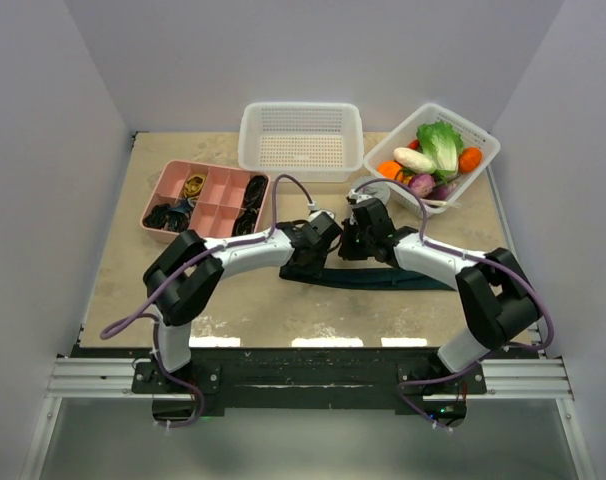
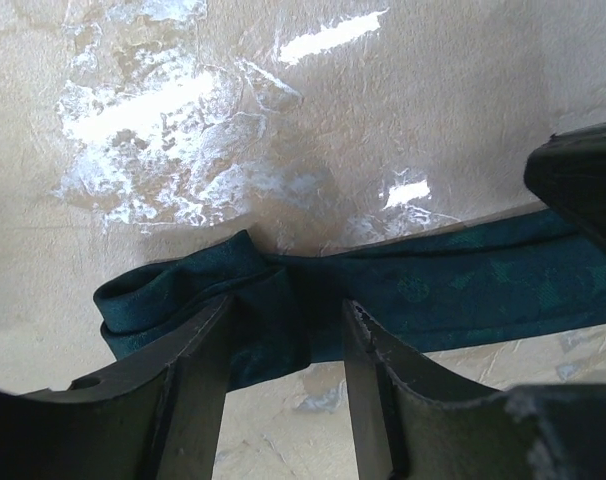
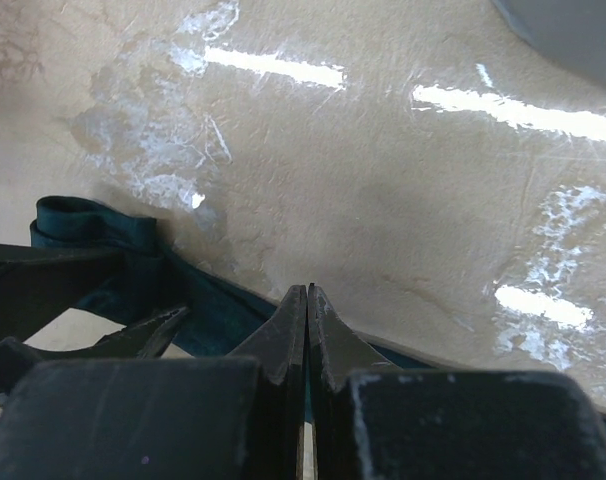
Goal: Roll the ties
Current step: Roll the tie at the center of the board.
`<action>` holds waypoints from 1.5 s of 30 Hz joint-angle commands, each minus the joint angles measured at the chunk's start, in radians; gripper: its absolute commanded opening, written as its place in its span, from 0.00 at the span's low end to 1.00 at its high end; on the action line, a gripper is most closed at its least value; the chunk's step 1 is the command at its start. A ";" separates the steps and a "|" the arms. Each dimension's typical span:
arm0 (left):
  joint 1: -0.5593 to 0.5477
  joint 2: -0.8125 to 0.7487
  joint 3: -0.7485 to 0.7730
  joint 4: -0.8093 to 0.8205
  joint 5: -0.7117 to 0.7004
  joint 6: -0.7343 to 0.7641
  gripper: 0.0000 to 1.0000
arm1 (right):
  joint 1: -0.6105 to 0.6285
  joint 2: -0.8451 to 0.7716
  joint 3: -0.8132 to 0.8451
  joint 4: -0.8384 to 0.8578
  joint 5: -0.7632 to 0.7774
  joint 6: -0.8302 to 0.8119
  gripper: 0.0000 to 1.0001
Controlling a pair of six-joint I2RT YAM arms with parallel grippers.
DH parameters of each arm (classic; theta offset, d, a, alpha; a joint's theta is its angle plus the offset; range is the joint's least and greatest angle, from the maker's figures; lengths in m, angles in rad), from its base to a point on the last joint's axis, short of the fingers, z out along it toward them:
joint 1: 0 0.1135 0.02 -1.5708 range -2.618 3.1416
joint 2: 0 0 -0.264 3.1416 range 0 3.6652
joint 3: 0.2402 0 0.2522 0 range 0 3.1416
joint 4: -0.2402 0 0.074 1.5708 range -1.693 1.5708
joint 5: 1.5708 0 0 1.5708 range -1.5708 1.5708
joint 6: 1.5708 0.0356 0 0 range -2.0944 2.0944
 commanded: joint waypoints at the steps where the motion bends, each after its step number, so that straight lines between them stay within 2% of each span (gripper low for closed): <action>1: 0.015 -0.093 -0.018 0.028 0.006 -0.019 0.52 | 0.014 -0.001 0.028 0.027 -0.048 -0.034 0.00; 9: 0.110 -0.236 -0.096 0.094 0.074 0.004 0.60 | 0.083 0.013 0.098 0.029 -0.083 -0.050 0.00; 18: 0.261 -0.375 -0.269 0.214 0.241 0.009 0.62 | 0.164 0.096 0.192 0.052 -0.113 -0.060 0.00; 24: 0.324 -0.434 -0.387 0.321 0.376 0.006 0.61 | 0.179 0.168 0.247 0.073 -0.064 -0.060 0.00; 30: 0.335 -0.449 -0.443 0.352 0.388 -0.005 0.61 | 0.186 0.206 0.307 0.056 -0.095 -0.077 0.00; 44: 0.407 -0.394 -0.535 0.522 0.540 -0.040 0.61 | 0.196 0.213 0.227 0.053 -0.097 -0.085 0.00; 45: 0.416 -0.383 -0.544 0.580 0.555 -0.043 0.62 | 0.196 0.213 0.221 0.055 -0.095 -0.085 0.00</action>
